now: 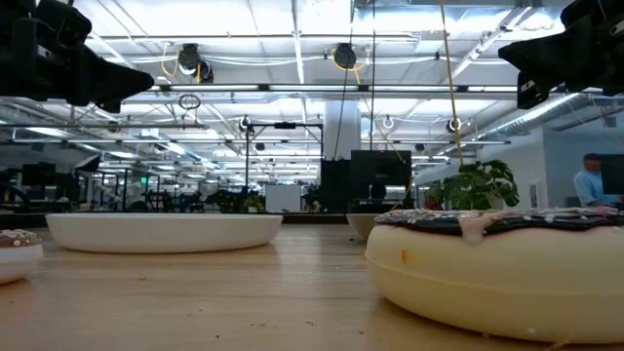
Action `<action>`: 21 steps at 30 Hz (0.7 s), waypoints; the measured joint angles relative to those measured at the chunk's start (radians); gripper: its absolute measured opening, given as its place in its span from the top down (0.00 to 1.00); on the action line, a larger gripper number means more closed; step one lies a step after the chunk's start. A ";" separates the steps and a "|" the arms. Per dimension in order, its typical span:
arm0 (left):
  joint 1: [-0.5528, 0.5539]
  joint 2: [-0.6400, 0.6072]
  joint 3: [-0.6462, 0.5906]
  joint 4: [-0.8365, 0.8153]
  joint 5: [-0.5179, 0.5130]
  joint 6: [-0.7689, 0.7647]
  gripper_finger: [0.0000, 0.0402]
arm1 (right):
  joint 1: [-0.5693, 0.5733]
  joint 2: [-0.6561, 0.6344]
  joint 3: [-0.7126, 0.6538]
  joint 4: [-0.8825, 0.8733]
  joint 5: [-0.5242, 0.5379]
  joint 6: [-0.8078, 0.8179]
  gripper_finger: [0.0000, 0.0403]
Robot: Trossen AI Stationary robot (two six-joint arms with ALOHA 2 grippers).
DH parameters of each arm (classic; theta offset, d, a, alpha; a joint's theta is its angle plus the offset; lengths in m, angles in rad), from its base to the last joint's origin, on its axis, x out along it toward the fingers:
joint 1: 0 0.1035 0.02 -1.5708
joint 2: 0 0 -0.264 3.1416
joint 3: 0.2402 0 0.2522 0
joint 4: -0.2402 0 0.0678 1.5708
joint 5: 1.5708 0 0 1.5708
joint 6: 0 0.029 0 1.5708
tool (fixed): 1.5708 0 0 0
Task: Pick & Place donuts
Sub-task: Put the large blue donut on the gray plate
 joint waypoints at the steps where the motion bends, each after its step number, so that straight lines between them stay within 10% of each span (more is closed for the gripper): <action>1: 0.000 0.000 0.000 0.001 0.000 -0.011 0.88 | 0.000 0.000 0.000 -0.005 0.000 0.000 1.00; 21: 0.000 0.017 0.000 0.288 -0.341 -0.137 0.88 | 0.016 0.096 0.128 -0.024 -0.022 -0.139 1.00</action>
